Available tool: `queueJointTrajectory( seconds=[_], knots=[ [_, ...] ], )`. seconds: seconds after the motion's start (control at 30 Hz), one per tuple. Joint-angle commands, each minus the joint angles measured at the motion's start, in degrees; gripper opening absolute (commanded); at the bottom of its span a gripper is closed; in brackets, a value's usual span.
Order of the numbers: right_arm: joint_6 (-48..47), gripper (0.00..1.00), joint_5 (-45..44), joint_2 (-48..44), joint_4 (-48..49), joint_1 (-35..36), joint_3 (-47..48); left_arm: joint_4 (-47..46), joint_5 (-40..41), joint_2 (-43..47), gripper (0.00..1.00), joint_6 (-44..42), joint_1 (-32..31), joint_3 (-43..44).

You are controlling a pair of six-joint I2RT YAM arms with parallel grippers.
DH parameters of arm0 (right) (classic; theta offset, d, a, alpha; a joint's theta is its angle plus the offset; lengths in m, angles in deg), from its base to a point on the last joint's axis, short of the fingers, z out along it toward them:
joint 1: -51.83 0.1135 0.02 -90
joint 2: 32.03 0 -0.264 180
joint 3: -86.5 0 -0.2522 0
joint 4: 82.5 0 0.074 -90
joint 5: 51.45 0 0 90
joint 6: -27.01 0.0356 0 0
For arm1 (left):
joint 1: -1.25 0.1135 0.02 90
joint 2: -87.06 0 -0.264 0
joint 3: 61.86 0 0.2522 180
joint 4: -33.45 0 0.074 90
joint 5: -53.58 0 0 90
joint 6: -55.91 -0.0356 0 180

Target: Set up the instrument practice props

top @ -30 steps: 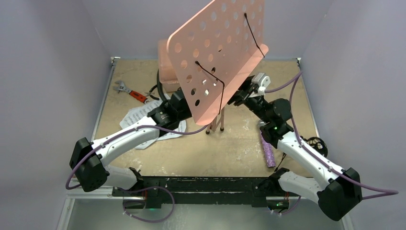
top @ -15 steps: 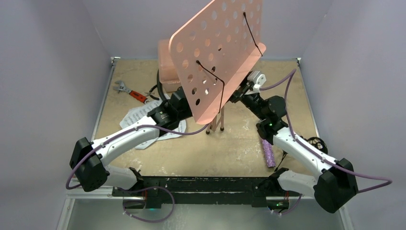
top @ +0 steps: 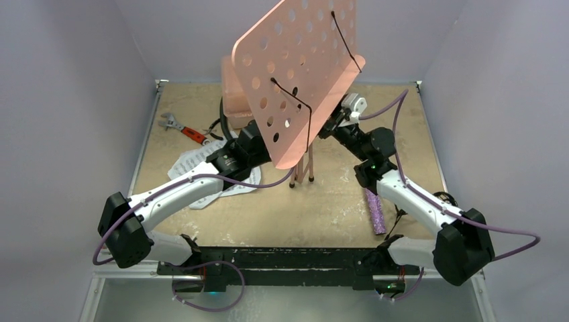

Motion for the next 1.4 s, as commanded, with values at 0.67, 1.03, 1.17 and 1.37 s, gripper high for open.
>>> queueJointTrajectory(
  seconds=[0.67, 1.03, 1.17, 1.37],
  knots=[
    [3.14, 0.71, 4.77, 0.42, -2.93, 1.25, 3.00, 6.79, -4.37, -1.58, 0.00, -12.94, -3.12, 1.74],
    [5.16, 0.48, 12.80, 3.20, 1.18, 1.21, 4.38, 7.35, -3.37, -1.00, 0.00, -13.68, -4.38, 1.75],
    [5.17, 0.04, 13.89, 3.49, 1.71, 1.22, 4.66, 7.27, -2.44, -0.55, 0.00, -12.97, -4.41, 1.39],
    [4.60, 0.00, 9.45, 2.03, 2.18, 1.16, 4.48, 6.70, 0.22, 0.82, 0.00, -10.65, -4.45, 0.14]
  ],
)
